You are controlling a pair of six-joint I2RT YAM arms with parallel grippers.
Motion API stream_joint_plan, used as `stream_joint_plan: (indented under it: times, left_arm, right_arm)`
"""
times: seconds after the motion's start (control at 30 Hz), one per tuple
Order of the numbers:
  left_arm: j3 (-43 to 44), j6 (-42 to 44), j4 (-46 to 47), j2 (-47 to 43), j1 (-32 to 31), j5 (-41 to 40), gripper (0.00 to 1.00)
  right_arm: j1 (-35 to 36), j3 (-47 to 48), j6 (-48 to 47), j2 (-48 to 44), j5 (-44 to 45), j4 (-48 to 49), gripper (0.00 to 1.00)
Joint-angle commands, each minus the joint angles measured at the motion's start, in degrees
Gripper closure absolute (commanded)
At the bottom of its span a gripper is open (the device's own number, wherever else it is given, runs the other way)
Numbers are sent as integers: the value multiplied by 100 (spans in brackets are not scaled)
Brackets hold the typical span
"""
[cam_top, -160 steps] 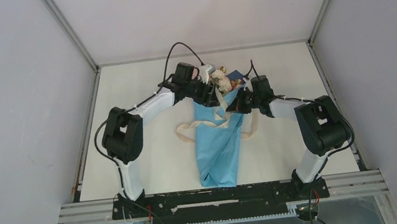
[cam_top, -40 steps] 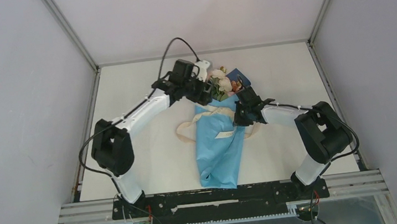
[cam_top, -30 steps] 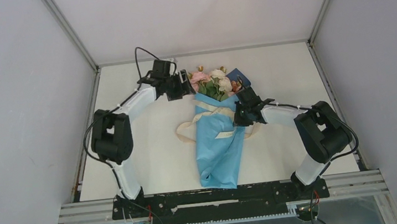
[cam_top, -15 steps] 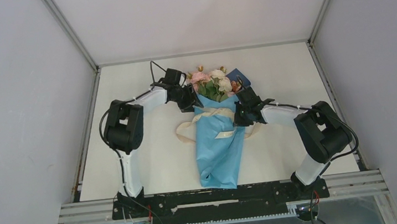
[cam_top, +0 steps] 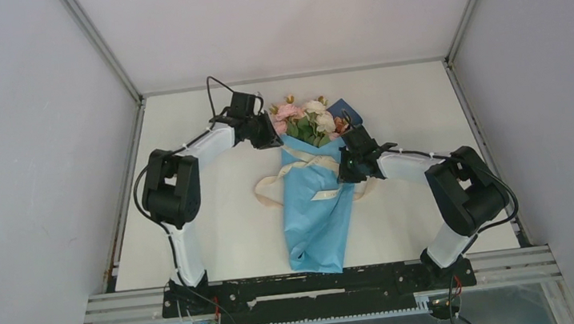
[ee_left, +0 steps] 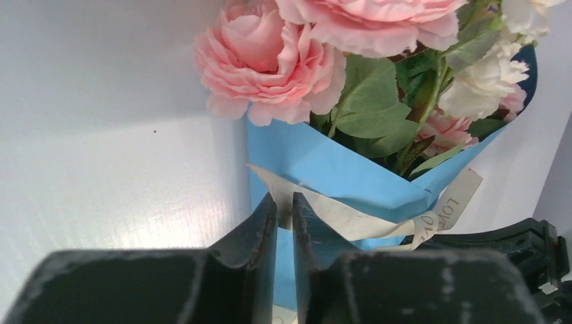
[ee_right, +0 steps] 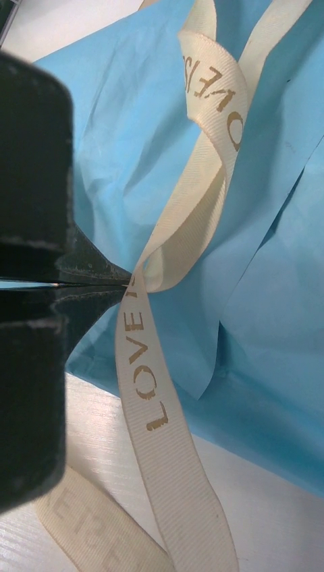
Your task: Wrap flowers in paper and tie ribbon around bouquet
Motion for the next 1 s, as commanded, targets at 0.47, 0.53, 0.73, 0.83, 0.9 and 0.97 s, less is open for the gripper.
stream_joint_plan:
  times: [0.47, 0.53, 0.73, 0.83, 0.9, 0.97]
  left_arm:
    - [-340, 663, 334, -631, 7, 217, 100]
    - [-422, 885, 314, -758, 3, 330, 100]
    - [-974, 1760, 339, -1420, -4, 526, 100]
    - [-1039, 1882, 350, -1465, -73, 623, 100]
    - [-1066, 1922, 347, -1506, -137, 679, 100]
    - [-1155, 1999, 374, -1617, -204, 638, 100]
  right_arm:
    - [-97, 196, -574, -247, -710, -84, 100]
    - [-83, 196, -686, -412, -1102, -177, 100]
    - [74, 196, -1006, -1176, -1662, -713, 100]
    - [65, 215, -929, -1176, -1701, -642, 100]
    - [77, 360, -897, -1068, -1755, -678, 100]
    - [160, 474, -932, -1073, -1816, -710, 100]
